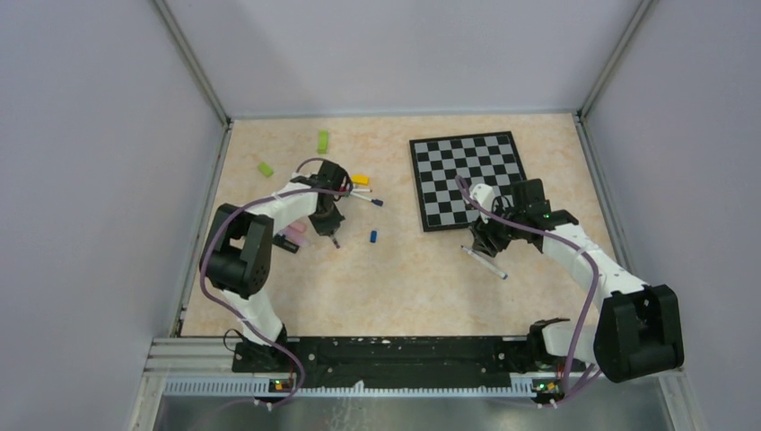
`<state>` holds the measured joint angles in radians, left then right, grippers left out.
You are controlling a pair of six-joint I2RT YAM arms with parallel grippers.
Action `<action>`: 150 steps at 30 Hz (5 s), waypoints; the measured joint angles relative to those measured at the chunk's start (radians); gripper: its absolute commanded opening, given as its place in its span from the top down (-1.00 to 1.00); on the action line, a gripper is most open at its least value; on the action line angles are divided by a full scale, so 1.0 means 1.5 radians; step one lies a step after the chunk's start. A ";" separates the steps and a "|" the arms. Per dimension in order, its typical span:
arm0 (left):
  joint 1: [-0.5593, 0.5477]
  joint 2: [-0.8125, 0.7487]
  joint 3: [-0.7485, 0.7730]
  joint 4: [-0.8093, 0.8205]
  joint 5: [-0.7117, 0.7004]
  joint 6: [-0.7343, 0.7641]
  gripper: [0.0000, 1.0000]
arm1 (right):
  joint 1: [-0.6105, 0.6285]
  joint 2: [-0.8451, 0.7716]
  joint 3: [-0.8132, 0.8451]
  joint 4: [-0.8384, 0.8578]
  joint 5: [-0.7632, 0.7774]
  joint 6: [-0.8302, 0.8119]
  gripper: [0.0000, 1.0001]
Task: Open the pen caps
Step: Pick up the pen from the center of the board, then open the pen cap from the pen.
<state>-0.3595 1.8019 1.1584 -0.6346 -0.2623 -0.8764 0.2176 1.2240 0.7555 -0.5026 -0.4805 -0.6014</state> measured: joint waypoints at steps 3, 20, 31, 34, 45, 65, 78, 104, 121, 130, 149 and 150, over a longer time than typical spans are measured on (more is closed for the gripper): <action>0.000 -0.043 -0.040 0.010 0.022 0.015 1.00 | 0.000 0.000 0.000 0.000 -0.002 0.000 0.00; -0.018 -0.440 -0.371 0.438 0.329 0.043 1.00 | -0.001 -0.043 0.000 -0.012 -0.186 0.022 -0.05; -0.211 -0.421 -0.436 0.806 0.344 -0.008 1.00 | -0.003 -0.070 -0.050 0.132 -0.423 0.204 -0.32; -0.245 -0.394 -0.436 0.883 0.317 -0.008 1.00 | -0.003 -0.072 -0.085 0.250 -0.458 0.348 -0.36; -0.323 -0.281 -0.422 1.040 0.231 -0.010 1.00 | -0.003 -0.085 -0.157 0.564 -0.496 0.670 -0.45; -0.409 -0.174 -0.367 1.122 0.158 -0.010 0.88 | 0.003 -0.046 -0.157 0.549 -0.447 0.705 1.00; -0.405 -0.279 -0.413 1.113 0.134 0.065 -0.98 | 0.003 -0.045 -0.056 0.263 -0.483 0.380 1.00; -0.351 -0.256 -0.243 0.792 0.210 0.014 0.01 | 0.003 -0.008 -0.018 -0.002 -0.423 0.104 1.00; -0.370 -0.234 -0.224 0.750 0.166 0.009 1.00 | 0.003 0.002 -0.018 0.000 -0.416 0.110 0.22; -0.386 -0.211 -0.224 0.782 0.167 0.007 1.00 | 0.003 0.002 -0.018 0.029 -0.472 0.165 0.11; -0.401 -0.195 -0.228 0.845 0.156 0.002 1.00 | -0.008 0.002 -0.018 0.080 -0.479 0.223 1.00; -0.402 -0.196 -0.229 0.846 0.149 0.003 1.00 | -0.008 0.002 -0.018 0.080 -0.479 0.222 1.00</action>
<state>-0.9627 1.5078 0.8143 0.6346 -0.0395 -0.8722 0.2058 1.2270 0.7284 -0.3820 -1.1988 -0.2691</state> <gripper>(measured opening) 0.094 0.066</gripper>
